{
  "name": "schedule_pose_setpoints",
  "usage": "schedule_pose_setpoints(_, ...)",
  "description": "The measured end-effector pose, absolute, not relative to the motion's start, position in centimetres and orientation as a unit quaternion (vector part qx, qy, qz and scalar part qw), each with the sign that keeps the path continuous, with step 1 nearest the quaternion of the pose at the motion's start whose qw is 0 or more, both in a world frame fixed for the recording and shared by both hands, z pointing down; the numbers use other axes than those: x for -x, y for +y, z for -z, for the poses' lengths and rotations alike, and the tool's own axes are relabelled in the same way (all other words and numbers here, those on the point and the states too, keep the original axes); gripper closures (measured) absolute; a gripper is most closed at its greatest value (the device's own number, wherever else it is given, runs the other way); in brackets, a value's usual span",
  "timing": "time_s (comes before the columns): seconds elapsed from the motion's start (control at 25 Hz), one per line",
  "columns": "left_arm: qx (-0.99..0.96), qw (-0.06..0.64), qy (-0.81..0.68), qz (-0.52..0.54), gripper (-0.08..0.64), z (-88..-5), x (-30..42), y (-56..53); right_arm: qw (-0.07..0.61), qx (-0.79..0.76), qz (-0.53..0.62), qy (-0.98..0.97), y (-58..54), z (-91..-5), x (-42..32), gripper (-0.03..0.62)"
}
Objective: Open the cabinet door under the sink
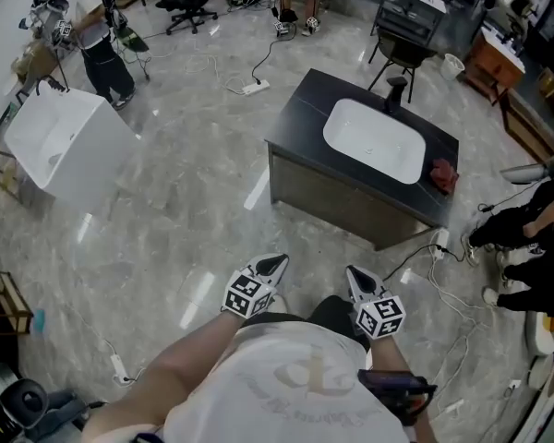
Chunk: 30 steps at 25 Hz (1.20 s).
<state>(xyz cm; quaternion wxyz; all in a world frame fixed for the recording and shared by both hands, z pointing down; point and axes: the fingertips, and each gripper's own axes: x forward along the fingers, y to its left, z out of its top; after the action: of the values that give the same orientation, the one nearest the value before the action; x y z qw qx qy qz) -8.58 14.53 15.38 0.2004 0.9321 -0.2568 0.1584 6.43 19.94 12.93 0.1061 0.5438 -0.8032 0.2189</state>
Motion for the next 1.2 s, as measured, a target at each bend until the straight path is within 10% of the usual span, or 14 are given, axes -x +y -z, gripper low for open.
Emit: schedule_pose_setpoints(1.2,-0.923,0.2,-0.202,-0.258,0.549,-20.3,-3.4,5.0,0.181,-0.564,-0.261,-0.762,8.3,-23.4,-16.9,0.577)
